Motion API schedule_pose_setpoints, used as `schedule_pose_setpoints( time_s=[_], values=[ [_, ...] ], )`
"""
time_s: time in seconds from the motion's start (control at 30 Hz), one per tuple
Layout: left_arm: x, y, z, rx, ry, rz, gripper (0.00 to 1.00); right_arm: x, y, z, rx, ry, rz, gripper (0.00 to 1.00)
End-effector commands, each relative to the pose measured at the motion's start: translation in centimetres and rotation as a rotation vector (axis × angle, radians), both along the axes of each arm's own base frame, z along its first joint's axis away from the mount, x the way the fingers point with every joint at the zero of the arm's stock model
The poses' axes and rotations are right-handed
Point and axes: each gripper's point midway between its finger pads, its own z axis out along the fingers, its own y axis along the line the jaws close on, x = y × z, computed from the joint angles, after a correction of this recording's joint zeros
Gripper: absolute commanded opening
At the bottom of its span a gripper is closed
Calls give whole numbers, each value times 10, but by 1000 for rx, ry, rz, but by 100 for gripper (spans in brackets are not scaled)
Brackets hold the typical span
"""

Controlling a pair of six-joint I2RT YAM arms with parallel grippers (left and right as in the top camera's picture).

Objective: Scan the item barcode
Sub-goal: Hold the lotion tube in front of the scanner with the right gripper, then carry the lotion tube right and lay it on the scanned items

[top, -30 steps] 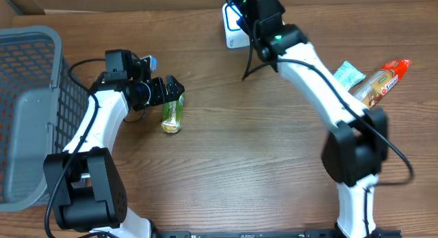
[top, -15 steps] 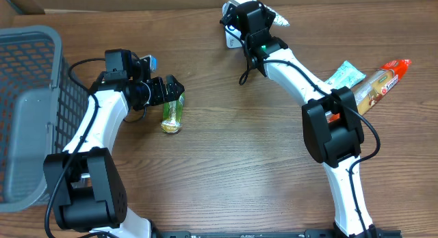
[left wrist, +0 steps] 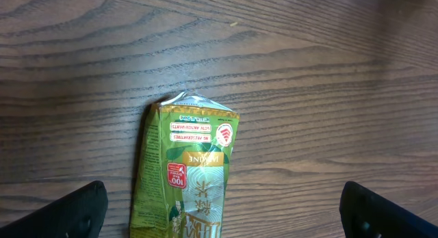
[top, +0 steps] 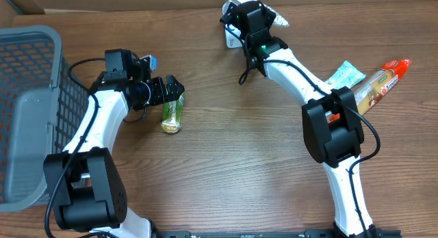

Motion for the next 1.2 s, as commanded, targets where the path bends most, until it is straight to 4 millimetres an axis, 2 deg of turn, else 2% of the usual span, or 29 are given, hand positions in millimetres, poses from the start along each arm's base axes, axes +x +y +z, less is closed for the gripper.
schedule_pose_setpoints(
  time_s=[0.0,0.1,0.17,0.3,0.37,0.43,0.53,0.7,0.8,0.93,0.97,1.1,1.17],
  values=[
    [4,2,4,5,-16,-2,99,0,-1,55,168,-99,-54,4],
    [4,2,4,5,-16,-2,100,-14,0,87,325,-104,-75,4],
    [4,2,4,5,-16,-2,99,-30,-1,107,465,-57,-80,4],
    [4,2,4,5,-16,-2,99,-83,1,131,816,213,-24,4],
    [4,2,4,5,-16,-2,100,-106,-15,130,1023,378,-93,4],
    [4,2,4,5,-16,-2,100,-117,-40,117,1177,500,-233,4],
    [4,2,4,4,-16,-3,99,-123,-87,80,1309,598,-501,4],
    [4,2,4,5,-16,-2,99,-125,-144,7,1373,655,-795,4],
    [4,2,4,4,-16,-3,100,-132,-177,-25,1413,666,-953,4],
    [4,2,4,5,-16,-3,99,-145,-213,-40,1436,661,-1070,4],
    [4,2,4,5,-16,-2,99,-148,-218,-41,1437,664,-1087,10],
    [4,2,4,5,-16,-2,100,-165,-234,-47,1390,677,-1173,19],
    [4,2,4,5,-16,-2,100,-171,-234,-49,1358,700,-1171,31]
  ],
)
